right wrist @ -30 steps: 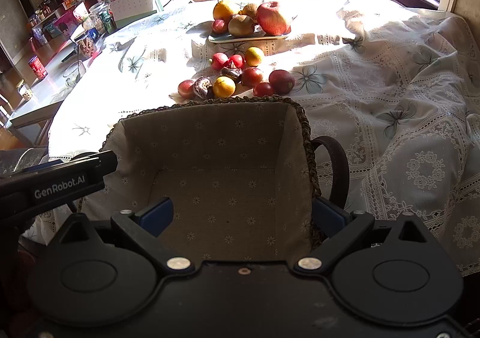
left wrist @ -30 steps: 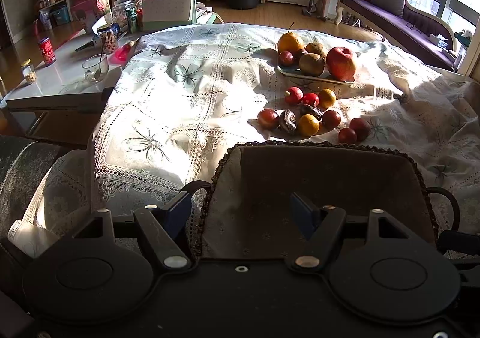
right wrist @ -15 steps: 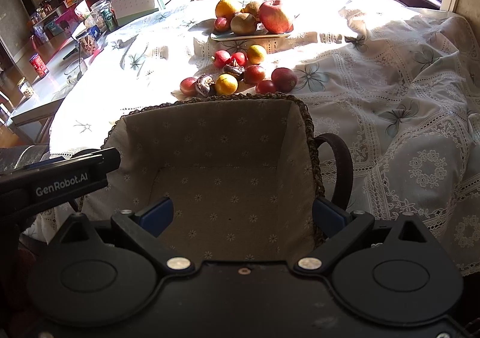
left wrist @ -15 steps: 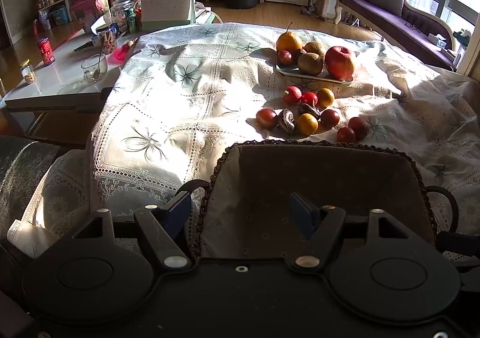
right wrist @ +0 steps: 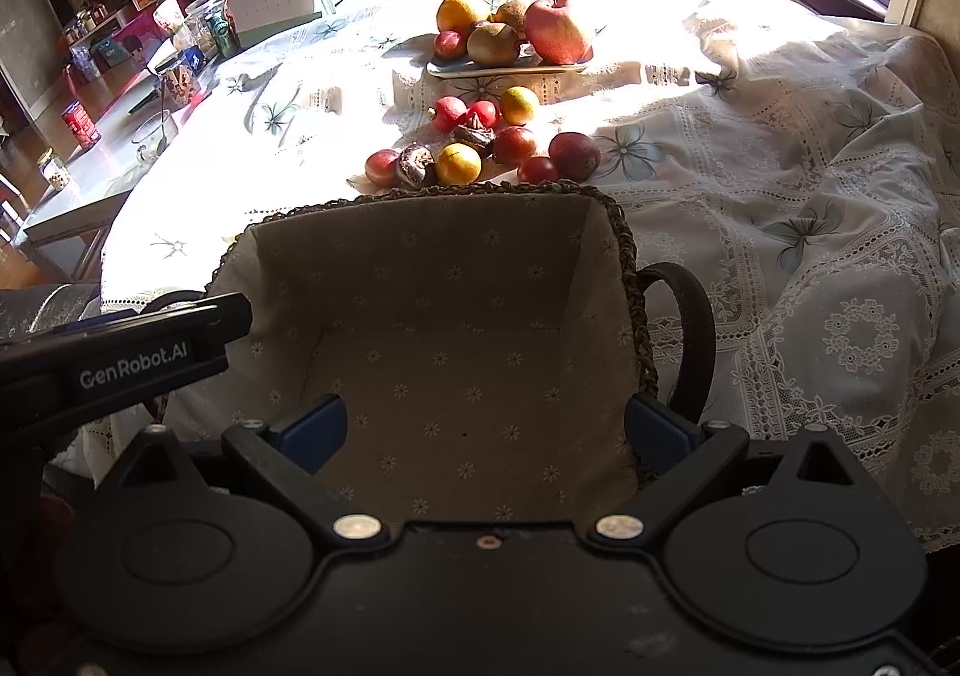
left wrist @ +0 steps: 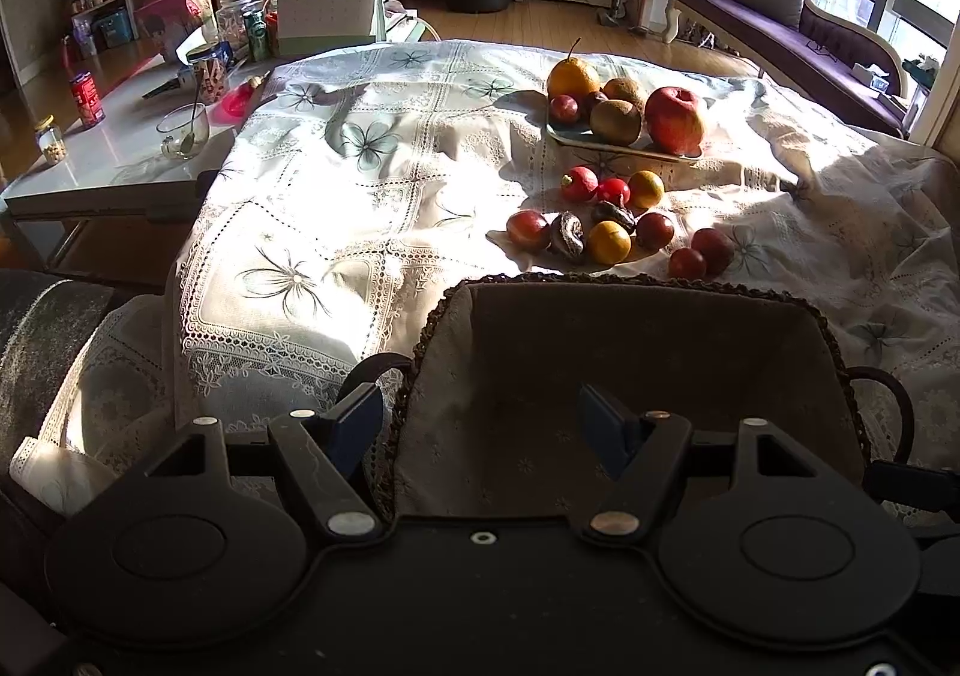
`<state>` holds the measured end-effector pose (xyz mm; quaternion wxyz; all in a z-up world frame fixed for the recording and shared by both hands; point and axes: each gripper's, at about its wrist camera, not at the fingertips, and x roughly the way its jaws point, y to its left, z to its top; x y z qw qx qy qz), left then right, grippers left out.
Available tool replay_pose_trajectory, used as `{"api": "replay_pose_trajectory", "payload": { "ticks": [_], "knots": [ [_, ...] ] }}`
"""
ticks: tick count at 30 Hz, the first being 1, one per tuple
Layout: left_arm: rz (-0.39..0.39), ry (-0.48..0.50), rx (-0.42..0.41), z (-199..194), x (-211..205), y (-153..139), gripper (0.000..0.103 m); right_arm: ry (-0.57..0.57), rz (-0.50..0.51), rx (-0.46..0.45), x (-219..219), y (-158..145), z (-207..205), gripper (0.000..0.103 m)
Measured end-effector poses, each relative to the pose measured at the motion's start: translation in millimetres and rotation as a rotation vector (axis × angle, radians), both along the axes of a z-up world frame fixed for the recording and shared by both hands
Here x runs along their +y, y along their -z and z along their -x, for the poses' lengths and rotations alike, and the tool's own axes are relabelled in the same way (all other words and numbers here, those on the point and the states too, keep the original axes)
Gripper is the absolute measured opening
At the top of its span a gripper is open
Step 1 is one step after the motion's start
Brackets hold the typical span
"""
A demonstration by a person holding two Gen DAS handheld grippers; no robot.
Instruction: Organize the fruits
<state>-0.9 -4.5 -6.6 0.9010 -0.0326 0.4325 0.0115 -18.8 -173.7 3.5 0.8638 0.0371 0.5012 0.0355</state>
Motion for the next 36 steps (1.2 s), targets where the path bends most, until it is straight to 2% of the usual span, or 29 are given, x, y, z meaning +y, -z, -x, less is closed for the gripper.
{"api": "replay_pose_trajectory", "payload": {
  "ticks": [24, 36],
  "knots": [
    [0.004, 0.01, 0.016, -0.1, -3.2, 4.5, 0.072, -0.007, 0.007, -0.001, 1.6, 0.4, 0.4, 0.103],
    [0.007, 0.015, 0.002, -0.6, -0.6, -2.2, 0.07, -0.062, 0.001, 0.005, 7.0, -3.6, 2.0, 0.103]
  ]
}}
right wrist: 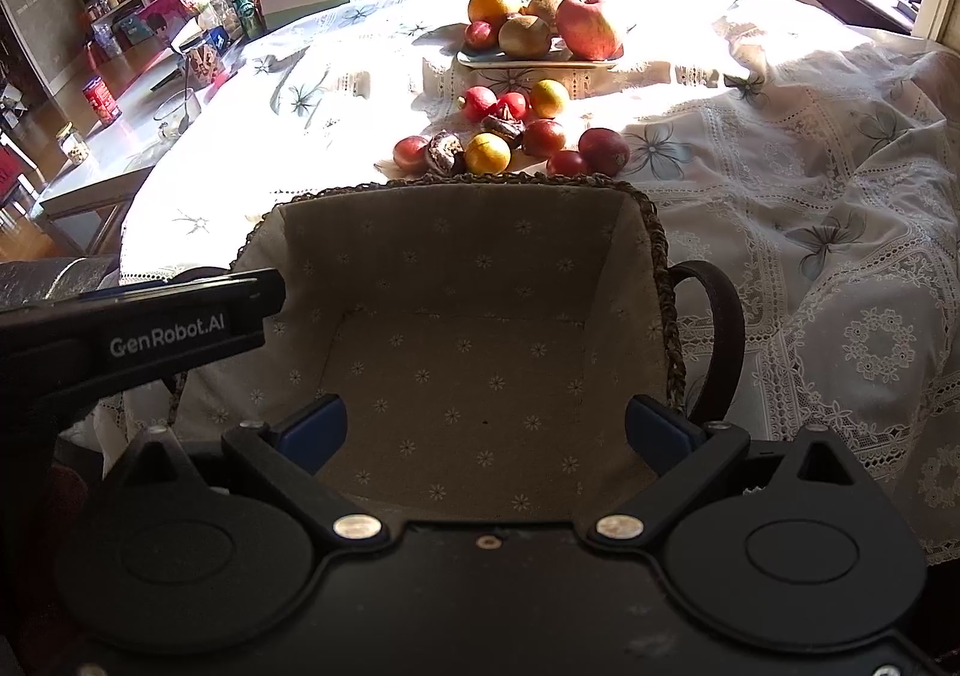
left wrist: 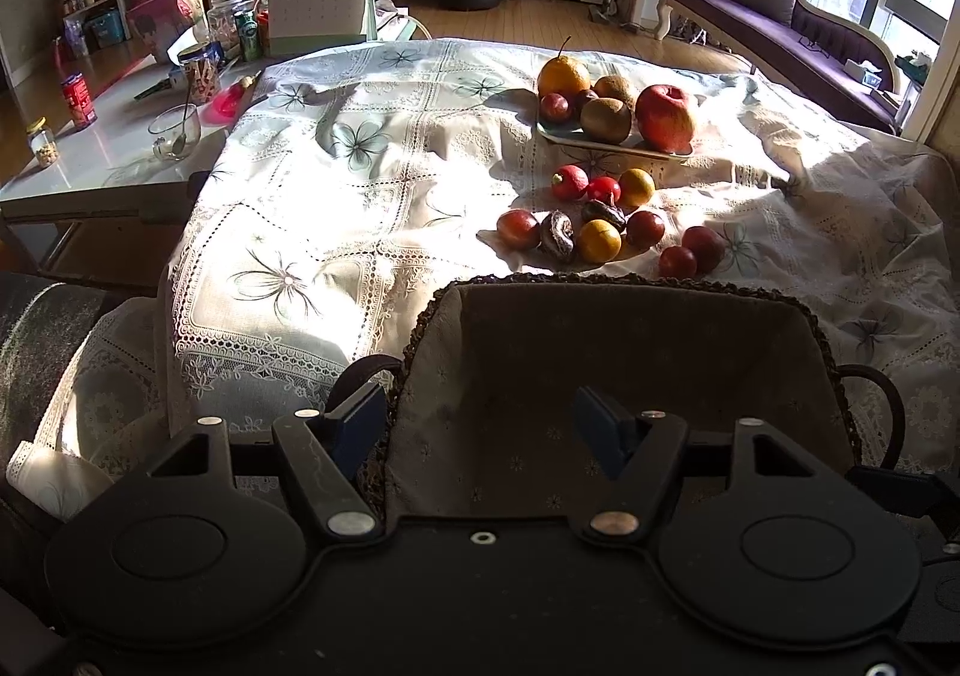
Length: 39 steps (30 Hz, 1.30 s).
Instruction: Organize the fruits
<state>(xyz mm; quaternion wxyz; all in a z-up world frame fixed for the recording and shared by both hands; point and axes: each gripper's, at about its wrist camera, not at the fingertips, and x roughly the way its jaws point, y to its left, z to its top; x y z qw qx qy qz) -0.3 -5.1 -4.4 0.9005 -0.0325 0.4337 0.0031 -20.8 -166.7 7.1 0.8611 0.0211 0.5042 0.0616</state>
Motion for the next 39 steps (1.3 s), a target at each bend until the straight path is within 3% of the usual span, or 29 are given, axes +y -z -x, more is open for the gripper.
{"api": "replay_pose_trajectory", "payload": {
  "ticks": [5, 7, 10, 16, 20, 24, 29, 33, 39],
  "knots": [
    [0.01, 0.005, -0.002, -1.3, 2.4, -3.5, 0.07, 0.017, -0.015, -0.018, -3.9, -7.0, 0.1, 0.103],
    [0.021, 0.025, 0.006, -3.9, 2.6, -5.0, 0.062, 0.008, -0.037, 0.006, -5.3, -9.0, -2.4, 0.103],
    [0.046, 0.07, 0.017, -11.7, 5.5, -12.2, 0.06, -0.015, -0.064, 0.004, -7.7, -19.5, -6.0, 0.103],
    [0.094, 0.043, -0.024, -34.1, 19.9, -35.7, 0.06, 0.02, -0.043, -0.157, -21.0, -61.4, -21.3, 0.103],
    [0.123, 0.022, -0.068, -58.7, 22.3, -46.9, 0.06, 0.076, -0.01, -0.253, -30.6, -70.5, -61.1, 0.103],
    [0.115, -0.012, -0.092, -91.7, 17.9, -48.1, 0.06, 0.09, 0.008, -0.229, -36.7, -52.2, -118.3, 0.103],
    [0.017, -0.021, -0.117, -129.6, 5.4, -32.0, 0.06, 0.22, 0.009, -0.112, -48.7, -4.0, -184.0, 0.103],
    [0.094, 0.008, -0.053, -154.6, 2.2, -7.0, 0.06, 0.274, -0.034, -0.029, -54.3, 31.0, -215.3, 0.103],
    [0.105, -0.034, -0.032, -170.3, -7.7, 23.4, 0.058, 0.272, -0.02, -0.1, -57.6, 50.5, -231.8, 0.103]
  ]
}}
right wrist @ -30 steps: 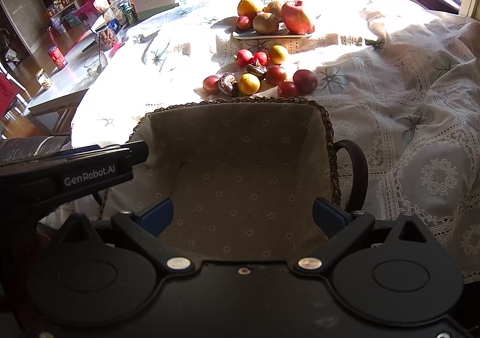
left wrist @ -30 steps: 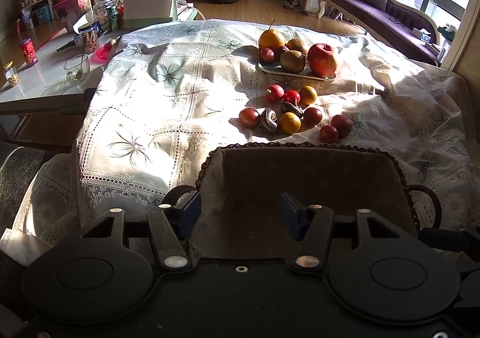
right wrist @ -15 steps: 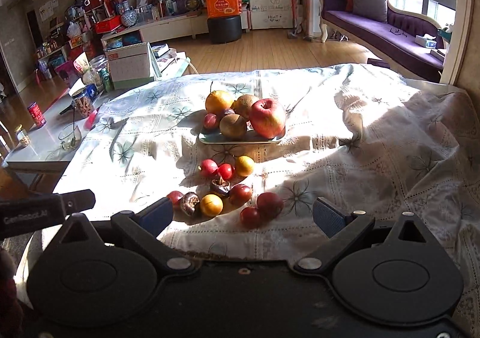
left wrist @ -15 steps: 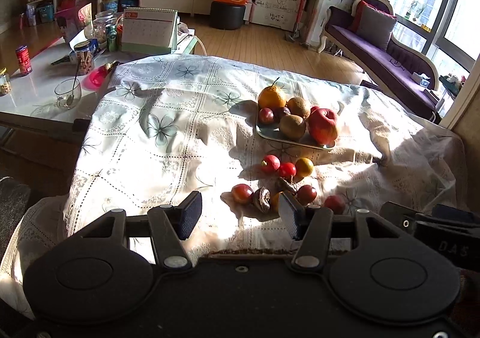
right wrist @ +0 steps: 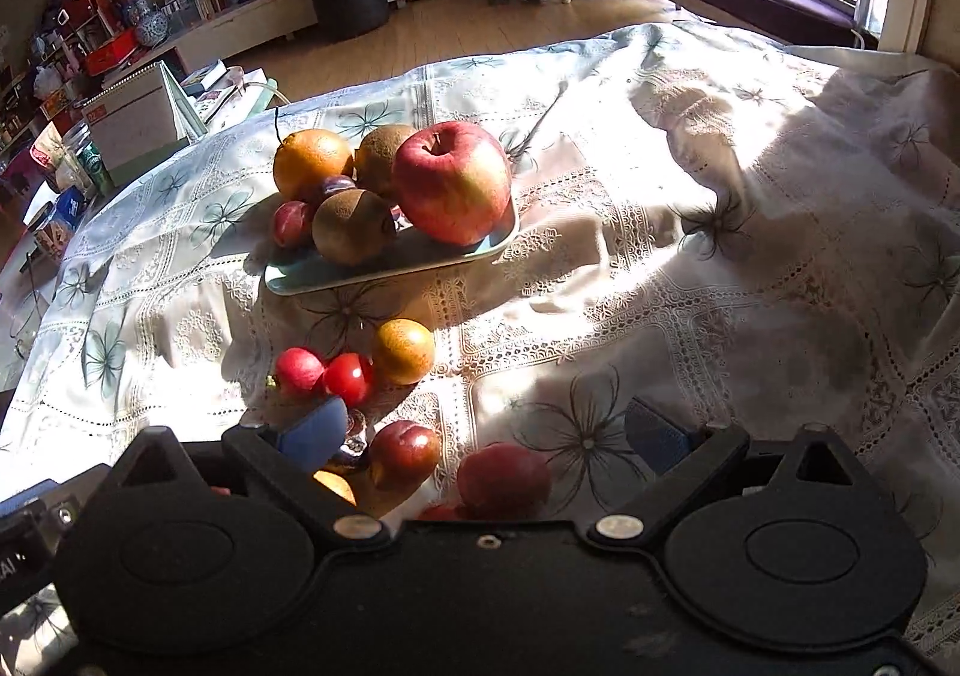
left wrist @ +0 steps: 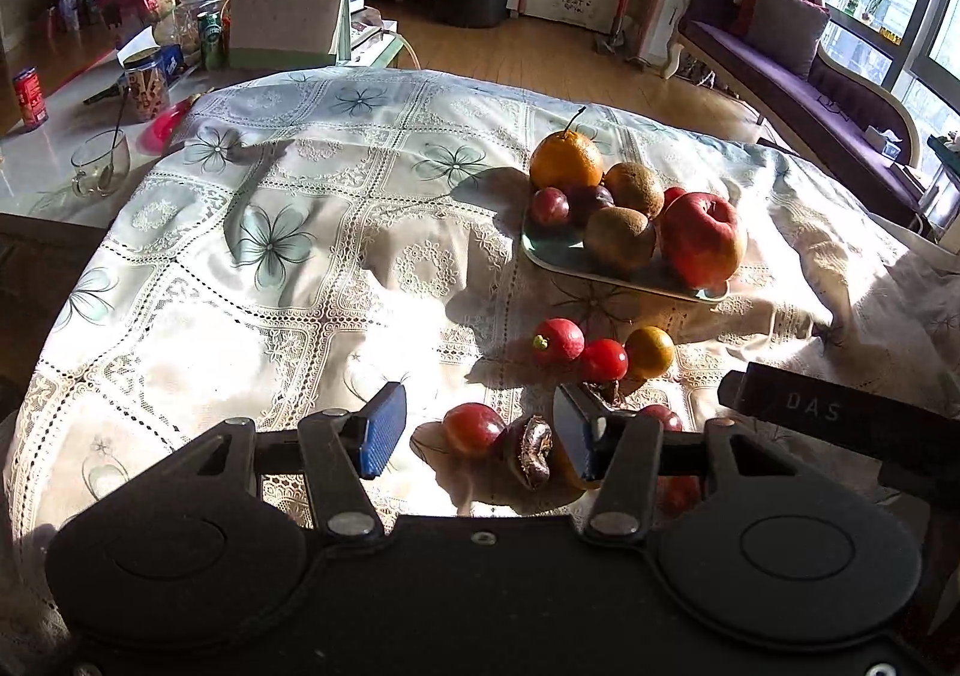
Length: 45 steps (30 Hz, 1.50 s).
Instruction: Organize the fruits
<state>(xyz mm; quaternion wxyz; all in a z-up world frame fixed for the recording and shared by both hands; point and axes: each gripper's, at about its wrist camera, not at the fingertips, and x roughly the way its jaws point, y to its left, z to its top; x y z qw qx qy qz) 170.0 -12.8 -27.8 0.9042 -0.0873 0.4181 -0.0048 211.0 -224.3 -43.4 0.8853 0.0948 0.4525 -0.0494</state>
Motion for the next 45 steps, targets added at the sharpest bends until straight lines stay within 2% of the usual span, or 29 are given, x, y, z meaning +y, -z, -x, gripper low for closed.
{"api": "replay_pose_trajectory", "payload": {
  "ticks": [6, 10, 14, 17, 18, 20, 22, 23, 25, 31, 38, 41, 45],
  "knots": [
    [-0.005, 0.003, -0.017, -6.0, -3.3, 17.9, 0.058, 0.041, -0.08, -0.007, -23.9, 12.7, 11.0, 0.103],
    [-0.052, 0.008, -0.036, -8.1, -8.4, 23.4, 0.058, 0.064, -0.127, 0.042, -29.2, 20.8, 6.9, 0.103],
    [-0.101, 0.02, -0.055, -11.0, -10.1, 29.2, 0.058, 0.049, -0.085, 0.083, -19.2, 25.5, 1.3, 0.102],
    [-0.081, 0.015, -0.026, -15.5, -2.9, 35.9, 0.058, 0.026, -0.003, 0.099, -7.1, 25.9, -1.2, 0.099],
    [-0.078, 0.011, -0.015, -17.1, -0.6, 38.0, 0.058, 0.015, 0.028, 0.104, -2.7, 26.0, -1.7, 0.096],
    [-0.057, -0.001, 0.015, -20.5, 6.5, 46.3, 0.058, -0.009, 0.077, 0.115, 5.6, 27.4, -2.6, 0.082],
    [-0.007, -0.021, 0.051, -24.1, 15.7, 51.5, 0.058, -0.035, 0.103, 0.152, 11.0, 32.3, -5.2, 0.05],
    [0.02, -0.024, 0.059, -24.7, 19.0, 52.5, 0.058, -0.041, 0.11, 0.164, 12.0, 34.6, -6.7, 0.045],
    [0.041, -0.022, 0.061, -25.3, 20.7, 52.9, 0.058, -0.036, 0.105, 0.169, 9.9, 35.6, -8.5, 0.045],
    [-0.039, 0.015, 0.081, -30.0, 5.8, 57.6, 0.058, -0.013, 0.039, 0.202, 0.4, 40.6, -14.5, 0.046],
    [-0.122, 0.044, 0.141, -43.1, -5.5, 66.0, 0.059, -0.021, 0.114, 0.249, 11.2, 47.8, -25.2, 0.049],
    [-0.155, 0.069, 0.147, -46.0, -11.7, 67.8, 0.062, -0.034, 0.161, 0.255, 17.1, 49.1, -26.7, 0.049],
    [-0.178, 0.093, 0.141, -49.1, -15.8, 69.2, 0.063, -0.029, 0.152, 0.262, 14.1, 49.5, -27.4, 0.049]
  ]
}}
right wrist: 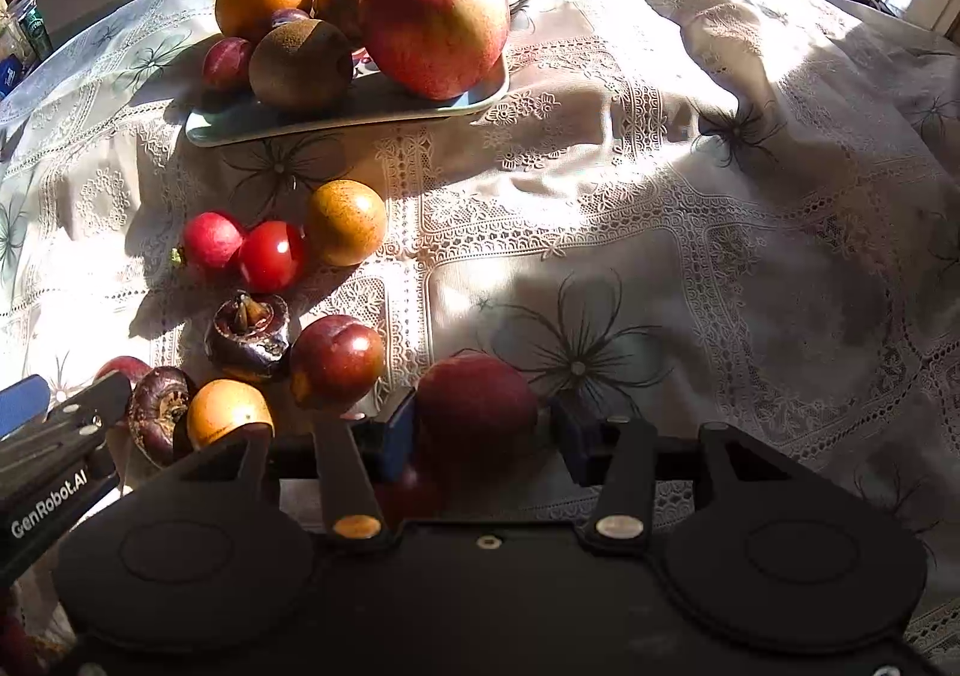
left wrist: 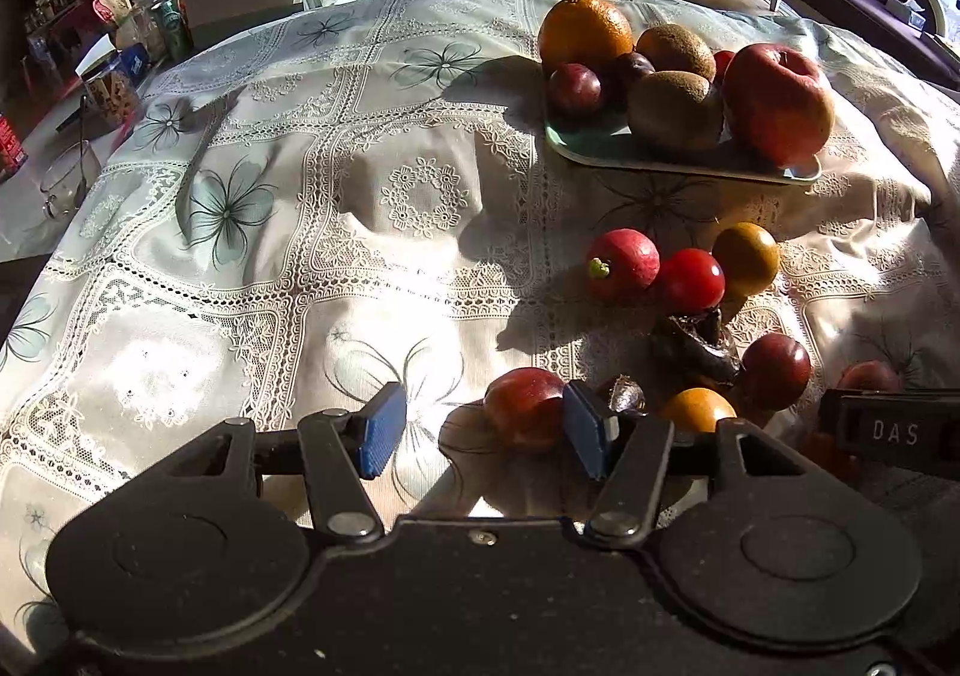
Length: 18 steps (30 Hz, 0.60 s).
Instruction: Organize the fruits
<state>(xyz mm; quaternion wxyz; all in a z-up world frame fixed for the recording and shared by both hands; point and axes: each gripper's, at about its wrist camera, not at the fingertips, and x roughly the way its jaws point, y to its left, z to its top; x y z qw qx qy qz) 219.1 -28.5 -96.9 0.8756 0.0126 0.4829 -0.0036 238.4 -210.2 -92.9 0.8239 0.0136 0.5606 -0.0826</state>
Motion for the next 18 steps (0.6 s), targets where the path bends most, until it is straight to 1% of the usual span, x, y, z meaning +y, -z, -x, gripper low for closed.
{"api": "replay_pose_trajectory", "payload": {
  "ticks": [4, 9, 11, 12, 13, 15, 16, 18],
  "knots": [
    [0.046, -0.002, 0.014, -3.9, 6.0, 1.8, 0.063, 0.018, -0.023, 0.008, -3.4, 0.8, -1.6, 0.049],
    [0.11, -0.021, 0.034, -4.4, 14.4, 3.1, 0.061, 0.019, -0.017, 0.003, -1.9, 0.3, -0.5, 0.048],
    [0.121, -0.011, 0.029, -1.5, 14.5, 2.6, 0.058, 0.021, -0.033, -0.007, -3.5, -0.5, 2.0, 0.046],
    [0.125, -0.001, 0.024, -0.1, 13.8, 2.4, 0.053, 0.021, -0.052, -0.012, -5.2, -1.2, 3.4, 0.043],
    [0.126, 0.013, 0.019, 1.3, 12.4, 2.2, 0.049, 0.025, -0.065, -0.019, -7.2, -2.0, 4.9, 0.043],
    [0.118, 0.03, 0.01, 2.4, 9.0, 1.8, 0.045, 0.042, -0.1, -0.029, -12.6, -2.7, 7.2, 0.043],
    [0.112, 0.046, 0.003, 2.8, 6.3, 1.5, 0.04, 0.05, -0.115, -0.031, -14.9, -2.7, 7.7, 0.043],
    [0.097, 0.068, -0.009, 4.0, 2.0, 1.5, 0.036, 0.064, -0.14, -0.033, -18.0, -2.2, 8.1, 0.043]
  ]
}}
